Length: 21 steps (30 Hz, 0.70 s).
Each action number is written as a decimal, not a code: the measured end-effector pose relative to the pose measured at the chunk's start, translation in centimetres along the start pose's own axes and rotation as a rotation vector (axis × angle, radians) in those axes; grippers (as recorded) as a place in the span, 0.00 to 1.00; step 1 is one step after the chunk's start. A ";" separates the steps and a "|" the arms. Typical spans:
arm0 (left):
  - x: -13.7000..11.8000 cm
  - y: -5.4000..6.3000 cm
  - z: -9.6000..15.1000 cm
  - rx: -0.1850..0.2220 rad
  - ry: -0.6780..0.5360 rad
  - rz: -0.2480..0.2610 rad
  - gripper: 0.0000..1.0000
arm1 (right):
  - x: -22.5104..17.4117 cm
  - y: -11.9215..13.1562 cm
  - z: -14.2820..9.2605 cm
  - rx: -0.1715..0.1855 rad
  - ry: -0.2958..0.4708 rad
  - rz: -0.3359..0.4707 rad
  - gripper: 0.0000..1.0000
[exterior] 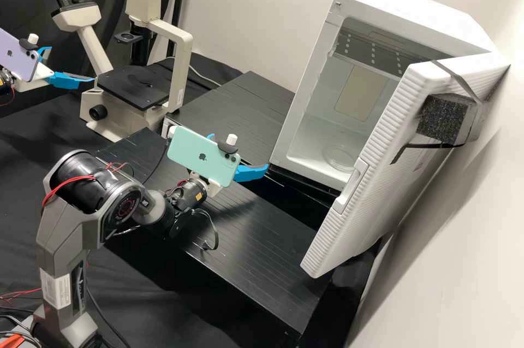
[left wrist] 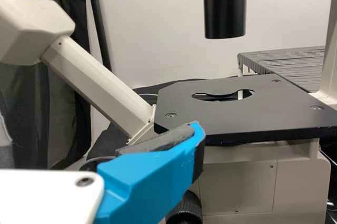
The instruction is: Take the petri dish out of the incubator
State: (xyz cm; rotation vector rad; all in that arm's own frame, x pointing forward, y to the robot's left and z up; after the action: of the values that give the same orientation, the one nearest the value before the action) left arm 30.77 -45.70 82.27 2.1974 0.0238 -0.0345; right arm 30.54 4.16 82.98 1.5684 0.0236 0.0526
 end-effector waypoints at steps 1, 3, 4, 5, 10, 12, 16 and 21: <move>0.0 0.0 0.0 0.000 0.000 0.000 1.00 | 0.0 0.0 0.0 0.000 0.000 0.000 1.00; 0.0 0.0 0.0 0.000 0.000 0.000 1.00 | 0.0 0.0 0.0 0.000 0.000 0.000 1.00; 0.0 0.0 0.0 0.000 0.000 0.000 1.00 | 0.0 0.0 0.0 0.000 0.000 0.000 1.00; 0.0 0.0 0.0 0.000 0.000 0.000 1.00 | 0.0 0.0 0.0 0.000 0.000 0.000 1.00; 0.0 0.0 0.0 0.000 0.000 0.000 1.00 | -0.1 0.0 0.1 0.000 0.004 0.007 1.00; 0.0 0.0 0.0 0.000 0.000 0.000 1.00 | -0.6 0.1 0.6 -0.009 0.006 0.015 1.00; 0.0 0.0 0.0 0.000 0.000 0.000 1.00 | -2.1 1.0 1.9 -0.006 -0.001 0.053 1.00; 0.0 0.0 0.0 0.000 0.000 0.000 1.00 | -3.8 3.1 3.5 0.016 -0.010 0.153 1.00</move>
State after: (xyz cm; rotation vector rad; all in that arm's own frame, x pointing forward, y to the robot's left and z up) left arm 30.77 -45.70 82.27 2.1974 0.0238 -0.0345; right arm 26.81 0.46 86.04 1.5838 -0.1037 0.1652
